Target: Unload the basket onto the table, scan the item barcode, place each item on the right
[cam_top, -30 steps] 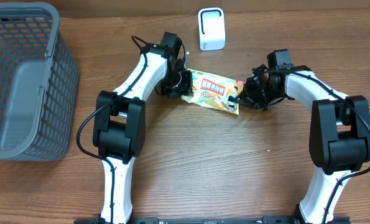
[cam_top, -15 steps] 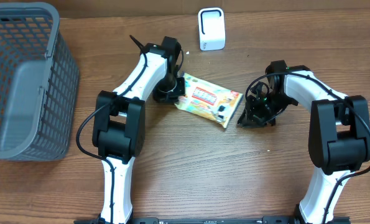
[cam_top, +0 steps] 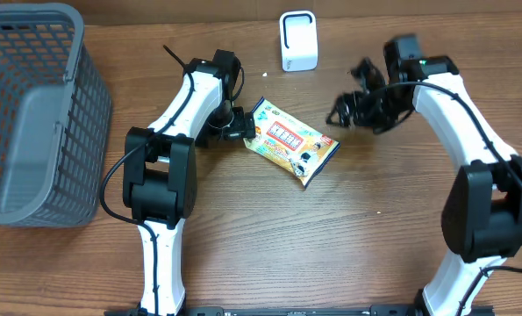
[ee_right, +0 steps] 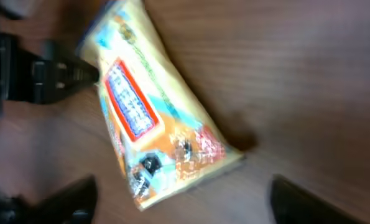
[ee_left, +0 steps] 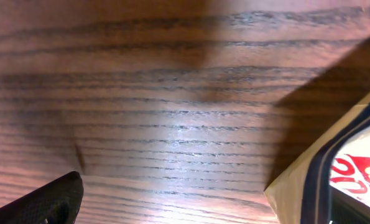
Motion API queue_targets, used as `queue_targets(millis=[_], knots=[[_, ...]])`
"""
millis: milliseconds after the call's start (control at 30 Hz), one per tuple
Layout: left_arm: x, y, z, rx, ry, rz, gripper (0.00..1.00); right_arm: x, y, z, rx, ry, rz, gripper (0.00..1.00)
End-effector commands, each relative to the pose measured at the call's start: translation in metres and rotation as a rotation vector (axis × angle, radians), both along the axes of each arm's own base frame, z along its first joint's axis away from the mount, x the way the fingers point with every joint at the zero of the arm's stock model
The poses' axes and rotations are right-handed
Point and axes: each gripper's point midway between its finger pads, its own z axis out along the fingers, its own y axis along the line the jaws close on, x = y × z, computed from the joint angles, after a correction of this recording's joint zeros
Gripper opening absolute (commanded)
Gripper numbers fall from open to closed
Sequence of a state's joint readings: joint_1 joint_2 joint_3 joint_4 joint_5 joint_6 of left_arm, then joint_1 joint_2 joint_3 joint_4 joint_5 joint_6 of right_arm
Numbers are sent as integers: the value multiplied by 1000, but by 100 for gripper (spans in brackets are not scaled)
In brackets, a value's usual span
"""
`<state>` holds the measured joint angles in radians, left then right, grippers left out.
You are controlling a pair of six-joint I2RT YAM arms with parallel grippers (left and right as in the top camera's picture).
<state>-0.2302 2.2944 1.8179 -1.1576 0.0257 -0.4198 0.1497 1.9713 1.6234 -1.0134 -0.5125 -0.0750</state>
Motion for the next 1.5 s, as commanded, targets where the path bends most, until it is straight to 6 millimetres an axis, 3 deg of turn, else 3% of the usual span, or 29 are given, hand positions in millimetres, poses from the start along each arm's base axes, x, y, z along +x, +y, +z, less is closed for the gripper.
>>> queue_targets(millis=[0, 200, 467, 933, 1233, 1333, 1367, 1467], knots=[[4, 17, 8, 32, -23, 162, 100, 11, 18, 10, -57, -148, 113, 97], [3, 31, 8, 41, -6, 334, 100, 14, 47, -18, -223, -235, 242, 97], [1, 30, 9, 27, 4, 349, 100, 10, 92, -49, -304, -279, 336, 98], [0, 30, 9, 28, 9, 348, 100, 16, 123, -84, -334, -366, 479, 100], [0, 30, 9, 27, 10, 337, 100, -7, 149, -117, -280, -300, 547, 100], [-1, 30, 9, 27, 14, 319, 100, -10, 153, -118, -279, -300, 557, 100], [-2, 30, 9, 29, 18, 318, 100, -11, 153, -118, -279, -298, 558, 98], [-6, 27, 9, 12, 34, 295, 100, -11, 151, -119, -284, -283, 531, 68]])
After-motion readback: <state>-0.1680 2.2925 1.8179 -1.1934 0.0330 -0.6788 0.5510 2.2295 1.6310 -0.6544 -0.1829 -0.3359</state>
